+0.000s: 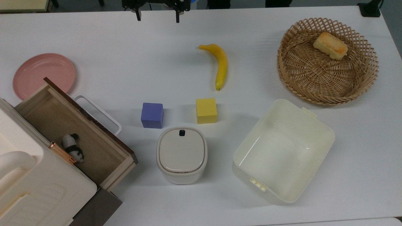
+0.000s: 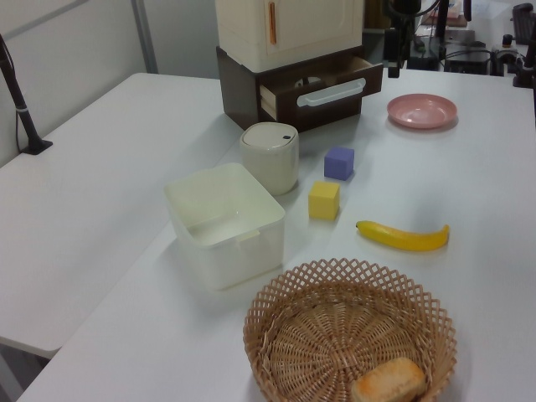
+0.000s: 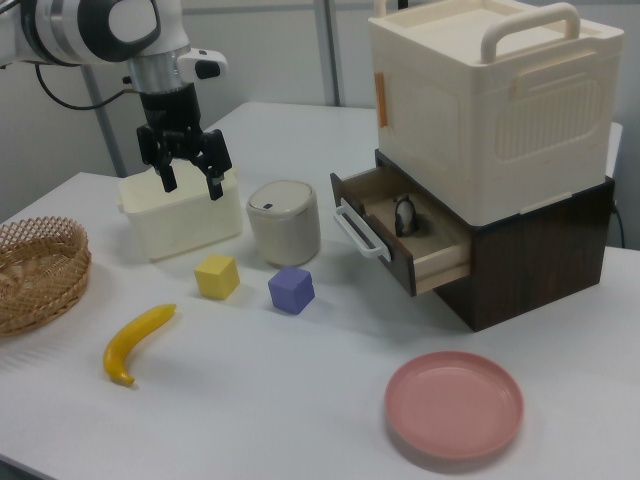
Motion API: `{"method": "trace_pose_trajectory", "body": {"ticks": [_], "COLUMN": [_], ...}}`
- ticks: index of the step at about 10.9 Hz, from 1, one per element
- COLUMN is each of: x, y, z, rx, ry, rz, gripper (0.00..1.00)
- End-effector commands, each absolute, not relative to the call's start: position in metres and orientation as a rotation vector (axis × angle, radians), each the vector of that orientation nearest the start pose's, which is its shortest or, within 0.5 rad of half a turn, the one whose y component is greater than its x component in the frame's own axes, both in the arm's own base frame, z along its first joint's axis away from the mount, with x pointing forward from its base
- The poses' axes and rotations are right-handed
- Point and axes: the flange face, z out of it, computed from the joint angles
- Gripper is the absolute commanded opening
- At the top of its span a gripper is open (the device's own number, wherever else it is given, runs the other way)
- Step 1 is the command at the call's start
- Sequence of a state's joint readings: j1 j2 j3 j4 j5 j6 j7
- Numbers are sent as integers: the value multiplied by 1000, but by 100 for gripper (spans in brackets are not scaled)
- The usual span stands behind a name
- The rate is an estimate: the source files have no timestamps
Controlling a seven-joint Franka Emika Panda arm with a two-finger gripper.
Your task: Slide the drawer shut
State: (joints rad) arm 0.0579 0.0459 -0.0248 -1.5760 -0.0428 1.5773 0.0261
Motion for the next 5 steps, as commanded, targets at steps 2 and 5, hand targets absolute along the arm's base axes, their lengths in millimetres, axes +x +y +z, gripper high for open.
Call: {"method": "trace_pose_trajectory", "body": {"ticks": [2, 5], "x": [569, 569], "y": [13, 9], "z": [596, 596], "rx": [-3183, -3183], "ry": [-29, -20], "rz": [52, 53], "gripper": [100, 100]}}
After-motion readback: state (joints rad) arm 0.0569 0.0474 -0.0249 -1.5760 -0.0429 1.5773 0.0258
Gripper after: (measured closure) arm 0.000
